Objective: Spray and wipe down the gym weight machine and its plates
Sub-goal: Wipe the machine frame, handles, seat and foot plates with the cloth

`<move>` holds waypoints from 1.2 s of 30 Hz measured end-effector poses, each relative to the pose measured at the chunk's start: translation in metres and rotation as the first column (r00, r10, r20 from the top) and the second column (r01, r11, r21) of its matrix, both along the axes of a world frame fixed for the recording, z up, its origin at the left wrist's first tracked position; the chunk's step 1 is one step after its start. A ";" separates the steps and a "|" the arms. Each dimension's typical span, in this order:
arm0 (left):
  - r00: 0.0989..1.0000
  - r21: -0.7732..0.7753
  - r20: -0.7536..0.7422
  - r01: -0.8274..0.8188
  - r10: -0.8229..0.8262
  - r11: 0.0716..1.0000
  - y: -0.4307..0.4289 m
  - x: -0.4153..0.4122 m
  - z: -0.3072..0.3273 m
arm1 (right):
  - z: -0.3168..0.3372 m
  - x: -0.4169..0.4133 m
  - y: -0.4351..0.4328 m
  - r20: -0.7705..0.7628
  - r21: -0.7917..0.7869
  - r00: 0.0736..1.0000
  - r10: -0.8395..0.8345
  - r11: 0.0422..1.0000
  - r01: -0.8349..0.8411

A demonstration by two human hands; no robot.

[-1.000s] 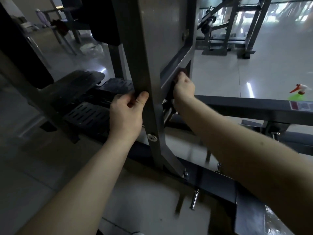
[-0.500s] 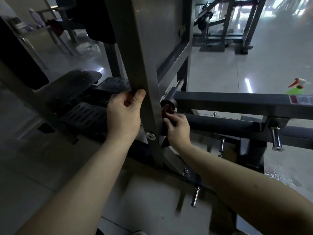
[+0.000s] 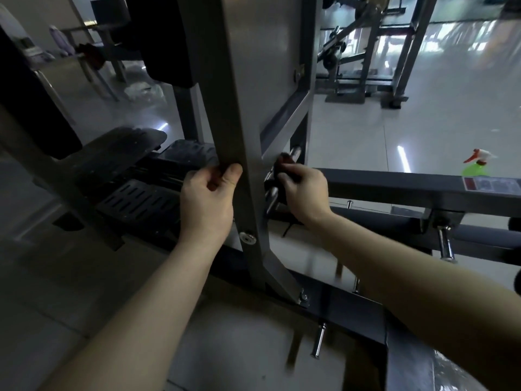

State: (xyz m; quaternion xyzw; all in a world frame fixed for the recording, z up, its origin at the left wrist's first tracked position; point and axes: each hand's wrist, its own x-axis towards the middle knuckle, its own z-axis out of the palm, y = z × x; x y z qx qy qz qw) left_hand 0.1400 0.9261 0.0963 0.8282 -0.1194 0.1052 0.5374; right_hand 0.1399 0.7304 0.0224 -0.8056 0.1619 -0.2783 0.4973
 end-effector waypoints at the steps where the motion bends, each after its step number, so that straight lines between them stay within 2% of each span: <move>1: 1.000 0.008 0.006 0.000 0.000 1.000 0.000 0.000 0.000 | 0.001 0.013 -0.004 -0.027 -0.258 1.000 -0.004 0.966 -0.004; 2: 1.000 0.018 0.008 -0.002 0.002 1.000 0.000 0.001 -0.001 | -0.001 0.027 -0.010 -0.087 -0.458 0.996 -0.005 0.888 -0.035; 3: 1.000 0.021 0.008 -0.003 0.003 1.000 0.000 0.000 -0.001 | -0.004 0.041 -0.017 -0.151 -0.576 0.988 -0.030 0.815 -0.063; 5: 1.000 0.015 0.003 0.006 -0.006 1.000 -0.001 -0.001 -0.002 | -0.009 0.067 -0.033 -0.236 -0.645 0.961 -0.146 0.763 -0.043; 10: 1.000 -0.025 0.010 0.029 -0.029 0.999 0.000 0.000 -0.004 | 0.004 0.121 -0.078 -0.386 -0.479 0.885 -0.260 0.877 0.049; 14: 0.998 -0.032 0.044 0.041 -0.040 0.999 0.002 0.004 -0.003 | 0.001 0.148 -0.096 -0.423 -0.387 0.854 -0.303 0.913 0.132; 17: 0.997 -0.029 0.050 0.055 -0.054 0.998 0.004 0.008 -0.003 | 0.013 0.145 -0.093 -0.495 -0.331 0.844 -0.209 0.943 0.039; 19: 0.998 -0.022 0.046 0.049 -0.048 0.999 0.004 0.007 -0.004 | 0.031 0.129 -0.093 -0.550 -0.229 0.824 -0.132 0.973 0.004; 21: 0.999 -0.038 0.033 0.039 -0.038 0.999 0.002 0.005 -0.003 | 0.050 0.108 -0.100 -0.524 -0.060 0.843 -0.120 0.993 0.104; 22: 0.999 -0.045 0.027 0.037 -0.035 0.998 0.001 0.004 -0.003 | 0.056 0.102 -0.105 -0.500 -0.037 0.852 -0.152 0.987 0.154; 23: 0.999 -0.051 0.024 0.035 -0.034 0.998 0.000 0.004 -0.003 | 0.062 0.096 -0.111 -0.433 0.009 0.882 -0.186 0.978 0.210; 25: 0.999 -0.052 0.012 0.031 -0.030 0.998 -0.001 0.003 -0.004 | 0.076 0.087 -0.110 -0.217 0.199 0.948 -0.233 0.940 0.277; 27: 1.000 -0.044 0.007 0.027 -0.027 0.999 0.000 0.004 -0.005 | 0.089 0.082 -0.090 -0.100 0.350 0.977 -0.191 0.912 0.214; 31: 1.000 -0.051 0.018 0.011 -0.010 0.999 0.000 0.005 -0.007 | 0.083 0.043 -0.021 -0.068 0.282 0.984 -0.167 0.942 0.179; 36: 0.997 -0.153 0.051 -0.042 0.051 0.987 -0.010 -0.006 -0.005 | 0.059 -0.036 0.039 -0.070 0.158 0.997 0.045 0.987 -0.033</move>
